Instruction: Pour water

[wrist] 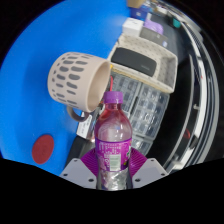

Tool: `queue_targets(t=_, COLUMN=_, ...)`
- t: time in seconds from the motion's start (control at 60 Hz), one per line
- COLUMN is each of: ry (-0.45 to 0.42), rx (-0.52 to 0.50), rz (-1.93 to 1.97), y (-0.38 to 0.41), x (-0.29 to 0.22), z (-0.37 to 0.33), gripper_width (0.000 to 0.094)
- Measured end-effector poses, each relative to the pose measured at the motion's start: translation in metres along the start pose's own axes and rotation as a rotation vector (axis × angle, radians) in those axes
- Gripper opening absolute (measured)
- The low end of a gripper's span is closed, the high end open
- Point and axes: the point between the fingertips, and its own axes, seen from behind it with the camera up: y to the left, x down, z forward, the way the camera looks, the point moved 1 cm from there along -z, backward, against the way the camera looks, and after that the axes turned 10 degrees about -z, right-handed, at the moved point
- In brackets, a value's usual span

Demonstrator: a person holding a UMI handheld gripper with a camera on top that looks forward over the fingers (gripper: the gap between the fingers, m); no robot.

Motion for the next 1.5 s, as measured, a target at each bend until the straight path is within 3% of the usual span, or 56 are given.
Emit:
queue_targets(t=0.183, ry=0.013, rx=0.077, rz=-0.273, y=-0.021, x=-0.009, z=0.005, gripper_width=0.0358)
queue_targets(t=0.517, ry=0.018, rx=0.070, rz=-0.156, y=-0.016, x=-0.003, z=0.003, gripper_width=0.0357)
queue_targets(t=0.633, ry=0.007, rx=0.047, rz=0.098, y=-0.019, x=0.009, z=-0.002, gripper_width=0.0358)
queue_targets(t=0.767, ry=-0.026, rx=-0.022, rz=0.609, y=-0.018, x=0.023, z=-0.011, gripper_width=0.0356)
queue_targets(t=0.883, ry=-0.057, rx=-0.016, rz=1.088, y=-0.029, x=0.028, z=-0.016, gripper_width=0.0357)
queue_targets(t=1.05, ry=-0.109, rx=-0.118, rz=1.615, y=-0.012, x=0.052, z=-0.012, gripper_width=0.0367)
queue_targets(t=1.217, ry=-0.137, rx=-0.200, rz=1.849, y=0.023, x=0.044, z=-0.006, gripper_width=0.0368)
queue_targets(t=1.417, ry=-0.135, rx=-0.229, rz=1.918, y=0.063, x=0.024, z=-0.002, gripper_width=0.0374)
queue_targets(t=1.45, ry=-0.159, rx=-0.163, rz=1.927, y=0.058, x=0.023, z=-0.004, gripper_width=0.0375)
queue_targets(t=1.5, ry=-0.156, rx=-0.161, rz=1.939, y=0.061, x=0.026, z=-0.005, gripper_width=0.0370)
